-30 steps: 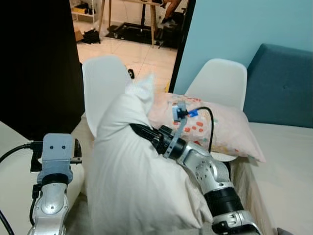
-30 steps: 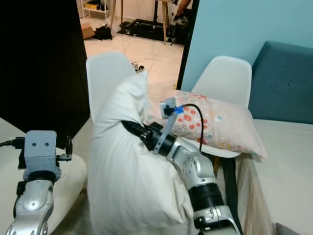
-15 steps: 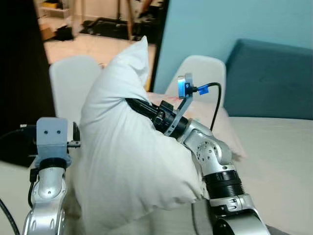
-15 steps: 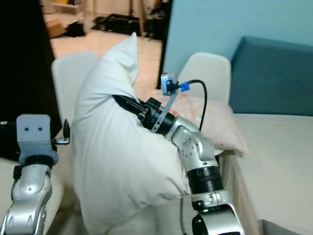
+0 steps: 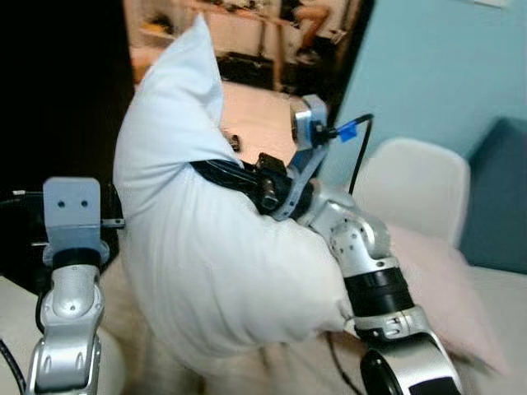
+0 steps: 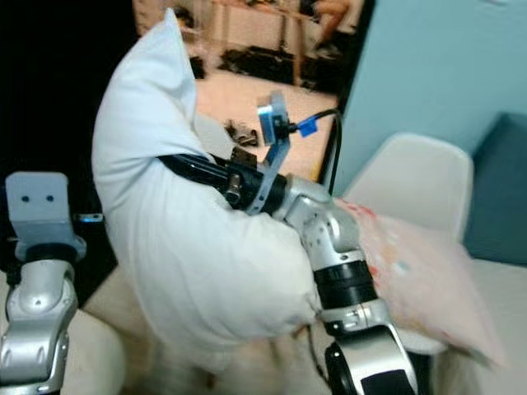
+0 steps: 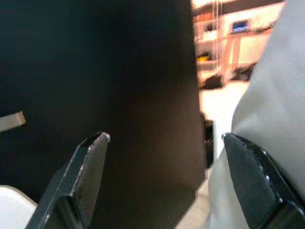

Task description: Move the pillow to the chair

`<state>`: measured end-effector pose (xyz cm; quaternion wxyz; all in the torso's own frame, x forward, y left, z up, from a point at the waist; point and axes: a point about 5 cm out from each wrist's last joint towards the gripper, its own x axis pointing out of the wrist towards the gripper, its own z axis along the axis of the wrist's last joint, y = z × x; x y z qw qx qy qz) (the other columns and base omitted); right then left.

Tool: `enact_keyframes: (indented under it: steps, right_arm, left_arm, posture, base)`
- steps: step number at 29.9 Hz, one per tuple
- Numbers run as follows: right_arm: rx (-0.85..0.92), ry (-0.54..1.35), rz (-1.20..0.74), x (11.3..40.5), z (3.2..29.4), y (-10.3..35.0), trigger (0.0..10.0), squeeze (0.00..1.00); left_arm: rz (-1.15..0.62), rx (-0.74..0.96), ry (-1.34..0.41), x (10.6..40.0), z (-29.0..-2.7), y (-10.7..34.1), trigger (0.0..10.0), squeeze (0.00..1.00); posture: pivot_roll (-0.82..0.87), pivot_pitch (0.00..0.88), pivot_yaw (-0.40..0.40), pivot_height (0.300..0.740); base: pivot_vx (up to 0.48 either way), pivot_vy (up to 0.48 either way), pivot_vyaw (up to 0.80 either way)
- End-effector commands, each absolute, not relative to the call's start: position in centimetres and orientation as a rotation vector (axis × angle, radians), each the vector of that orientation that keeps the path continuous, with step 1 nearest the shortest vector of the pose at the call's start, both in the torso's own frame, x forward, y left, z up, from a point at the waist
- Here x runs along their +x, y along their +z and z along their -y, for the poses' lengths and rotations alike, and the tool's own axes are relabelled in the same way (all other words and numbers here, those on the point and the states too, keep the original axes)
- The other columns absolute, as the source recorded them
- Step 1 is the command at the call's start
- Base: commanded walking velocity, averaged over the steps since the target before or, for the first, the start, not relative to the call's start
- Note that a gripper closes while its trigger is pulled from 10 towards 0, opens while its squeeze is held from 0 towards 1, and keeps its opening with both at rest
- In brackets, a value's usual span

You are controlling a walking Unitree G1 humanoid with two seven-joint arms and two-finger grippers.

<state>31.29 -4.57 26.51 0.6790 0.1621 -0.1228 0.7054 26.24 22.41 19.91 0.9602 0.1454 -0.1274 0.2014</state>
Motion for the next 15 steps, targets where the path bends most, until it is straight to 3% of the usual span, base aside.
enact_keyframes:
  steps: [1, 4, 6, 7, 8, 9, 13, 15]
  right_arm:
    - [0.332, 1.602, 0.326, 31.1, 4.0, 27.4, 10.0, 0.00]
    - [0.287, 1.517, 0.303, 32.1, 4.0, 27.0, 10.0, 0.00]
    - [0.187, 1.353, 0.278, 33.7, 3.9, 26.5, 10.0, 0.00]
    - [0.175, 1.236, 0.220, 34.9, 4.0, 26.0, 10.0, 0.00]
    - [0.175, 1.236, 0.220, 34.9, 4.0, 26.0, 10.0, 0.00]
    - [0.101, 1.029, 0.119, 36.9, 4.8, 24.8, 10.0, 0.00]
    - [0.010, 0.913, 0.055, 37.8, 5.7, 23.8, 10.0, 0.00]
    - [-0.078, 0.806, -0.023, 38.5, 6.7, 22.7, 10.0, 0.00]
  left_arm:
    - [0.240, 0.306, 0.407, 26.2, -22.3, 19.5, 10.0, 0.00]
    - [0.238, 0.307, 0.406, 26.2, -22.3, 19.5, 10.0, 0.00]
    - [0.235, 0.299, 0.392, 26.3, -22.1, 19.4, 10.0, 0.00]
    - [0.222, 0.300, 0.382, 26.4, -21.9, 19.2, 10.0, 0.00]
    - [0.222, 0.300, 0.382, 26.4, -21.9, 19.2, 10.0, 0.00]
    - [0.204, 0.313, 0.362, 26.5, -21.5, 18.9, 10.0, 0.00]
    - [0.191, 0.328, 0.332, 26.5, -21.1, 18.5, 10.0, 0.00]
    - [0.174, 0.348, 0.295, 26.4, -20.6, 18.2, 10.0, 0.00]
  posture:
    - [0.09, 0.000, -0.124, 0.734]
    - [0.09, 0.000, -0.122, 0.734]
    - [0.08, 0.000, -0.120, 0.734]
    - [0.08, 0.000, -0.120, 0.734]
    - [0.08, 0.000, -0.120, 0.734]
    - [0.08, 0.000, -0.120, 0.734]
    - [0.08, 0.000, -0.120, 0.734]
    - [0.08, 0.000, -0.120, 0.734]
  base:
    - [0.364, 0.000, 0.80]
    - [0.352, 0.000, 0.80]
    - [0.311, 0.000, 0.67]
    - [0.000, 0.000, 0.00]
    - [0.000, 0.000, 0.00]
    - [0.000, 0.000, 0.00]
    - [0.000, 0.000, 0.00]
    - [0.000, -0.368, 0.00]
